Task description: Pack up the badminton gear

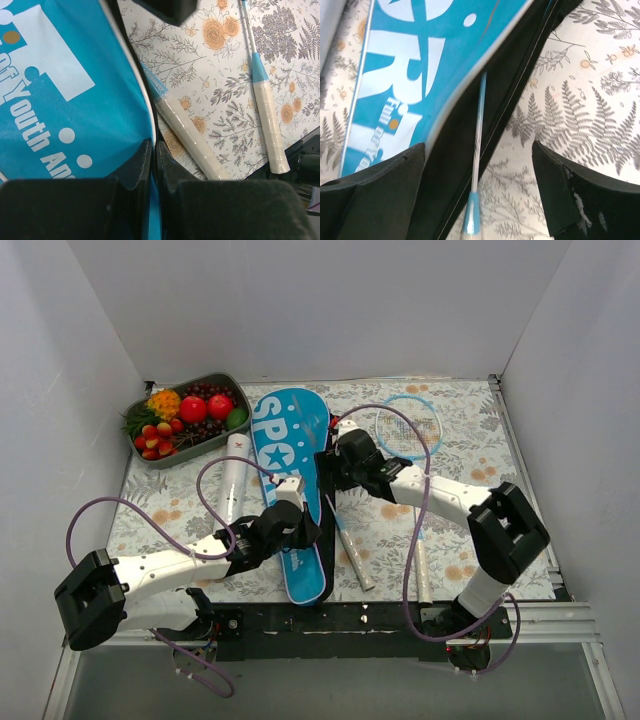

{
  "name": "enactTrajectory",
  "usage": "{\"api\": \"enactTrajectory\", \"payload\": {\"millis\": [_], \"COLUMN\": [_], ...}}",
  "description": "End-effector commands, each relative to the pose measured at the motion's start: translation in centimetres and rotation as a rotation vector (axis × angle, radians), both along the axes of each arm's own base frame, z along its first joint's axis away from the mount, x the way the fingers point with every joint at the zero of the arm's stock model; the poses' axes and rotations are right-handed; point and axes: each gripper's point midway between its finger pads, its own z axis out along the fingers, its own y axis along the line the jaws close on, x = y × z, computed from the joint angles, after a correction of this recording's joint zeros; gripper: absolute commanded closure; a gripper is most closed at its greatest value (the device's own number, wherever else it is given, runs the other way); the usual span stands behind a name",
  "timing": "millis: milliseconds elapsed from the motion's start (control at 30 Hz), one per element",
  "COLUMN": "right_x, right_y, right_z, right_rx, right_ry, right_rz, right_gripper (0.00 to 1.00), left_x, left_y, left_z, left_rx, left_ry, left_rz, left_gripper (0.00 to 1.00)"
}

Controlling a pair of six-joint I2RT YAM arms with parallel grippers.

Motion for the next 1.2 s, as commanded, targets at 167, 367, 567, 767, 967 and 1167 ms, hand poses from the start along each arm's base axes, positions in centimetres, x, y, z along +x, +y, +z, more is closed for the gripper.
{"api": "enactTrajectory", "payload": {"millis": [167,367,567,767,967,1167], "right_x": [-6.8,-12.9,-16.9,-19.6,-20.3,-19.7], "right_y": [-5.3,-7.3,-8.4,-7.9,-7.9,-8.0], "right_z": [-0.1,-2.3,-3.6,-4.5,-6.2,-7.3], "right_rx": [-0.074,-0.034,-0.017,-0.003,-0.049,-0.096], "right_ry": [0.067,0.181,0.239,0.264,0.284,0.277], "right_rz": [0.085,0.185,0.229,0.249,0.217,0.157], "right_gripper": [0.11,0.16,0.23,0.32,0.40,0.64], "left_x": [0.7,0.8,0.9,0.8,0.6,0.3], "left_y": [-1.3,-1.5,-1.6,-1.5,-1.4,-1.2], "left_z": [3.0,2.8,2.1,1.8,1.9,2.1], "left_rx": [-0.044,-0.032,-0.014,-0.011,-0.022,-0.028], "left_ry": [-0.050,-0.048,-0.045,-0.040,-0.040,-0.046], "left_rz": [-0.016,-0.020,-0.026,-0.024,-0.028,-0.036], "left_gripper": [1.00,1.00,1.00,1.00,1.00,1.00]}}
